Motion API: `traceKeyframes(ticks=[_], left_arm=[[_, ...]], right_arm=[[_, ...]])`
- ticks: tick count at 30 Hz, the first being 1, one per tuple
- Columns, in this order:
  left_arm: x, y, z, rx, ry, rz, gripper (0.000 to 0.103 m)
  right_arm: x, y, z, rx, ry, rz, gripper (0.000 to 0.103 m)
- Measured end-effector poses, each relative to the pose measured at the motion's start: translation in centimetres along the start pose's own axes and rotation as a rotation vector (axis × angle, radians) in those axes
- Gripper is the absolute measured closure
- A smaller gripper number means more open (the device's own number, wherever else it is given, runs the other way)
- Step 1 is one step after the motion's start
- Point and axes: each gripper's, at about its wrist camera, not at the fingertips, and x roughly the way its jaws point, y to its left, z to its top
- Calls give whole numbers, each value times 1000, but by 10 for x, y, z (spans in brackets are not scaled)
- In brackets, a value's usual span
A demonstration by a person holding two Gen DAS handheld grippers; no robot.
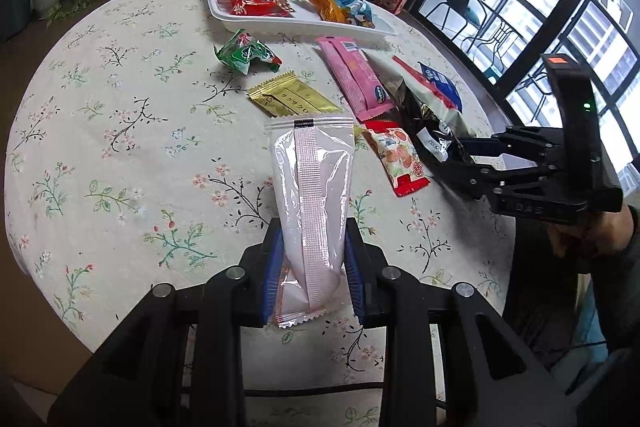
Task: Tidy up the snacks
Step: 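Close the right tool on the black bag while the left tool holds the white pouch, then carry the white pouch and black bag over the white tray with both tools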
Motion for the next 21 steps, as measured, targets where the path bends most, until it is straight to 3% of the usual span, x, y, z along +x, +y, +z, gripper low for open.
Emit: traceKeyframes(ticks=[2, 8, 13, 21], left_arm=[[0, 2, -1, -4, 0, 0, 76], [1, 5, -1, -9, 5, 1, 76], [5, 5, -2, -6, 13, 7, 76], [-1, 6, -2, -15, -11, 5, 76]], right_arm=[[11, -3, 0, 12, 35, 3, 57], [9, -15, 1, 81, -4, 58, 54], [4, -12, -4, 74, -22, 58, 60], [-5, -17, -15, 160, -52, 148, 68]])
